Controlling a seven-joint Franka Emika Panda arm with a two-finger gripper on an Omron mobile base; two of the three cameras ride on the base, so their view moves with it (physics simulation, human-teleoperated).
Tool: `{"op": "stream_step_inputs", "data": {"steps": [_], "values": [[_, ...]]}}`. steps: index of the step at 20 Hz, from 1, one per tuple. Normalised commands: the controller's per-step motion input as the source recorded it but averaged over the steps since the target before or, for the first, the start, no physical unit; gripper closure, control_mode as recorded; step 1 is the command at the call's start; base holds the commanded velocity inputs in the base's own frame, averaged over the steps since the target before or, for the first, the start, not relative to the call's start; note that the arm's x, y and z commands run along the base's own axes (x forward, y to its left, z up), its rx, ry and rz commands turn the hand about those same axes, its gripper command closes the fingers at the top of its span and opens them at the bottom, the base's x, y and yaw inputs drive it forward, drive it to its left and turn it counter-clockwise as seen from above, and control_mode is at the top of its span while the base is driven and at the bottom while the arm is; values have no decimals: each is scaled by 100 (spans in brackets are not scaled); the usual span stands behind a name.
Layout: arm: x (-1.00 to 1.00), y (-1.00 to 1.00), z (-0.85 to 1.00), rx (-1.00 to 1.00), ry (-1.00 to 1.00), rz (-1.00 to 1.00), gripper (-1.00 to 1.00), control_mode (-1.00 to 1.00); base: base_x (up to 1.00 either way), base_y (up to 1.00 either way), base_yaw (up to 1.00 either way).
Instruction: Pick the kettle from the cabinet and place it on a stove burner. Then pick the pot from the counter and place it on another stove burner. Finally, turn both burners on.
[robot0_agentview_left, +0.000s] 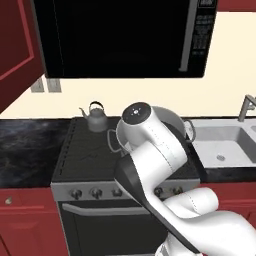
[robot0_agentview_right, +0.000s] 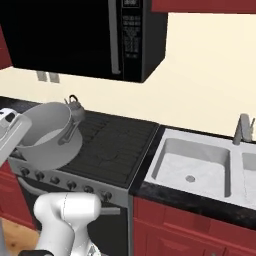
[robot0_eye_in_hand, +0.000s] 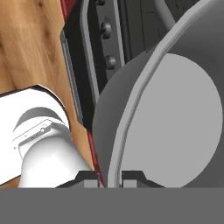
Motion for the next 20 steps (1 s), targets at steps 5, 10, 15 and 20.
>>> {"op": "stream_step_inputs", "data": {"steps": [5, 10, 15, 20], "values": [[0, 0, 0, 0, 0, 0, 100, 100, 31, -3, 31], [0, 0, 0, 0, 0, 0, 100, 100, 39, -17, 24], [0, 0, 0, 0, 0, 0, 100, 100, 55, -23, 18], [0, 0, 0, 0, 0, 0, 100, 100, 33, -21, 18]]}}
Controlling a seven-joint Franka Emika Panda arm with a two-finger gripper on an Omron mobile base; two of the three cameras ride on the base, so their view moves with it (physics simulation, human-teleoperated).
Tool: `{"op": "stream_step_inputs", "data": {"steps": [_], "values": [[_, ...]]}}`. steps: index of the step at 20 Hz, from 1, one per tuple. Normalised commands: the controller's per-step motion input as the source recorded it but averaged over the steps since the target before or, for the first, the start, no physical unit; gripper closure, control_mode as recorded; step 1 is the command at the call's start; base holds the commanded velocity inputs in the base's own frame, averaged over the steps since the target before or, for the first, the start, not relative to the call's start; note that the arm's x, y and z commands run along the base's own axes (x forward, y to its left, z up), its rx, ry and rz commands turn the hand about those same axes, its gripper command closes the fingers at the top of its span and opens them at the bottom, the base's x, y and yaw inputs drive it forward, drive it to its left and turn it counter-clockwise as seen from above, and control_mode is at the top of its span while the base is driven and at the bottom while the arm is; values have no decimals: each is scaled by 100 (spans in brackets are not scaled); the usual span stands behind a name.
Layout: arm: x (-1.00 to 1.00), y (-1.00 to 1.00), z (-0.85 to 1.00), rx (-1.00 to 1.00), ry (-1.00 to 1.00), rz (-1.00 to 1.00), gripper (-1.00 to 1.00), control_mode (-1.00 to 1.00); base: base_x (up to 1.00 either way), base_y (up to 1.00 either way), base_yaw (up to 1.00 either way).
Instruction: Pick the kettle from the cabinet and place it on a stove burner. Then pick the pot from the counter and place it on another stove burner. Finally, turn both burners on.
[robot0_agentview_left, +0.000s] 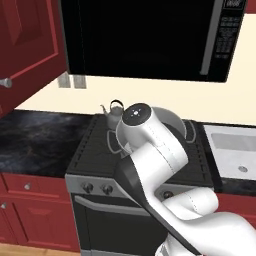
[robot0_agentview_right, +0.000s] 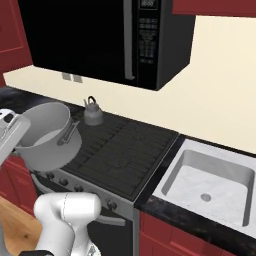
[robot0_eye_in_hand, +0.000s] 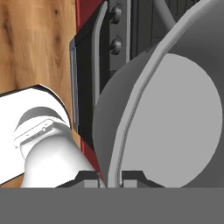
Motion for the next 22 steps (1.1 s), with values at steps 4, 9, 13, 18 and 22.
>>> {"op": "stream_step_inputs", "data": {"steps": [4, 9, 13, 18, 22], "values": [[0, 0, 0, 0, 0, 0, 100, 100, 8, -15, 13], [0, 0, 0, 0, 0, 0, 100, 100, 2, -6, 7], [0, 0, 0, 0, 0, 0, 100, -100, 0, 0, 0], [0, 0, 0, 0, 0, 0, 100, -100, 0, 0, 0], [0, 0, 0, 0, 0, 0, 100, -100, 0, 0, 0]]}}
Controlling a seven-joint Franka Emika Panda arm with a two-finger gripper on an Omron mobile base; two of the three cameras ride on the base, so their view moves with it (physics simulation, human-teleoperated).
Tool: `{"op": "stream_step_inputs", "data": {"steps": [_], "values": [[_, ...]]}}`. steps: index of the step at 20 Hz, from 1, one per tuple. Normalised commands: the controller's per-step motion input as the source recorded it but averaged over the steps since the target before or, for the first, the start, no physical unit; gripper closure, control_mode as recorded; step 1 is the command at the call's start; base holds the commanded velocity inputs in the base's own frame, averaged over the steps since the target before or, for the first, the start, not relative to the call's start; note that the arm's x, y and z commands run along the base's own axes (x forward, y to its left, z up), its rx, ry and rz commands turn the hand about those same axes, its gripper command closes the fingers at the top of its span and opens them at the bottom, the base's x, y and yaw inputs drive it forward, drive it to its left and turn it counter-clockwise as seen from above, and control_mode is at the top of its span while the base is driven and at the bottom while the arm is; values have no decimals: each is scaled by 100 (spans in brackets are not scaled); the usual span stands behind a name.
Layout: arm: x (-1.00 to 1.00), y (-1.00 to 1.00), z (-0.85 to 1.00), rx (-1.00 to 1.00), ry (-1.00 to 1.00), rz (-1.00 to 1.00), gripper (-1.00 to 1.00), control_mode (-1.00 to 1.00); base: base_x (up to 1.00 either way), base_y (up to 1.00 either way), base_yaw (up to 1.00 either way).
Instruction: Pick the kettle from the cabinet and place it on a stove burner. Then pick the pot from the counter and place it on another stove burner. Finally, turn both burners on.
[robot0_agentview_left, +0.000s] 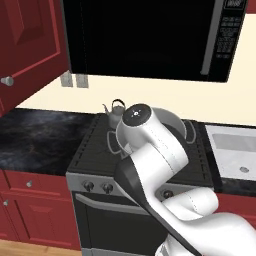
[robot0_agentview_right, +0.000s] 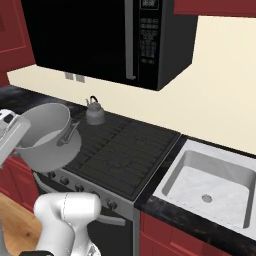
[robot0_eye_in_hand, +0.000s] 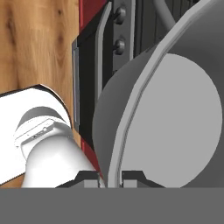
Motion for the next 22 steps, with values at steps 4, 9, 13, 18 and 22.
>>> {"op": "stream_step_inputs", "data": {"steps": [4, 9, 13, 18, 22], "values": [[22, 4, 0, 0, 0, 0, 100, -100, 0, 0, 0], [50, 15, 0, 0, 0, 0, 100, -100, 0, 0, 0], [53, 9, 0, 0, 0, 0, 100, -100, 0, 0, 0], [48, 9, 0, 0, 0, 0, 100, -100, 0, 0, 0], [48, 5, -1, 0, 0, 0, 100, -100, 0, 0, 0]]}}
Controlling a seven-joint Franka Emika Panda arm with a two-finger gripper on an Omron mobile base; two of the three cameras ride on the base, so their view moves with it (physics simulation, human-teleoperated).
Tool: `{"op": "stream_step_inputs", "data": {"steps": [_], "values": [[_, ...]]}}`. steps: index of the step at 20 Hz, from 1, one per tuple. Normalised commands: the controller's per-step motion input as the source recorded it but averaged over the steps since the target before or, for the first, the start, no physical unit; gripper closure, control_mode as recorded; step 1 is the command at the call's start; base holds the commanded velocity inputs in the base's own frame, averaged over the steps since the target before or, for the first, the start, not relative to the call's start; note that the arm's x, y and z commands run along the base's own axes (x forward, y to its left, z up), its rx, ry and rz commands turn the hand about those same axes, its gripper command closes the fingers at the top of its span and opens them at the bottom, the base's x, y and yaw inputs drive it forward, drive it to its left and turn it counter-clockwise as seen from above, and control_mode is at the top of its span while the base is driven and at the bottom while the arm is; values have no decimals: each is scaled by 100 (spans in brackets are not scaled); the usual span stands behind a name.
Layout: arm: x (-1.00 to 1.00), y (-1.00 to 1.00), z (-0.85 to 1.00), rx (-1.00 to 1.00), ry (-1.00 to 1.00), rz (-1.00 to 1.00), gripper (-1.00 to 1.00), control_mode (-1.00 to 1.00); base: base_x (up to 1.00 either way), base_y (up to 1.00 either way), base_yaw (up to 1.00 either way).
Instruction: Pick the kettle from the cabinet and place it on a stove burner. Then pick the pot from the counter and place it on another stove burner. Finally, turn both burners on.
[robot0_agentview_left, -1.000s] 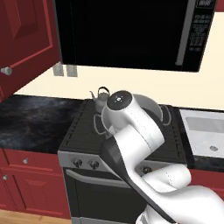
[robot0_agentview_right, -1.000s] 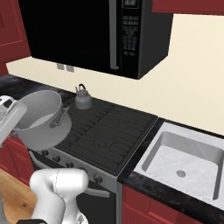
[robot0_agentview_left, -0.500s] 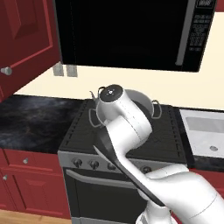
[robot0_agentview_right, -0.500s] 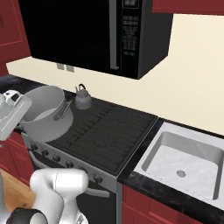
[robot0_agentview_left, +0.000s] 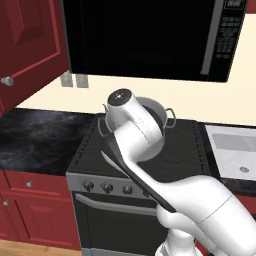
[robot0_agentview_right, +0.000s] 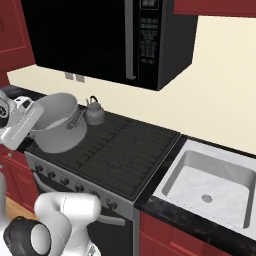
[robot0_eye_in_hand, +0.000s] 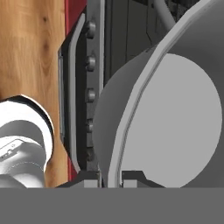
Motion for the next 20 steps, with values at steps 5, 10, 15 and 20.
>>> {"op": "stream_step_inputs", "data": {"steps": [5, 10, 15, 20], "values": [[47, 10, -12, 0, 4, 0, 100, -100, 0, 0, 0], [43, 8, -19, 0, 4, 1, 100, -100, 0, 0, 0], [34, 9, -23, 0, 2, 2, 100, -100, 0, 0, 0], [28, 6, -27, 0, 3, 3, 100, -100, 0, 0, 0]]}}
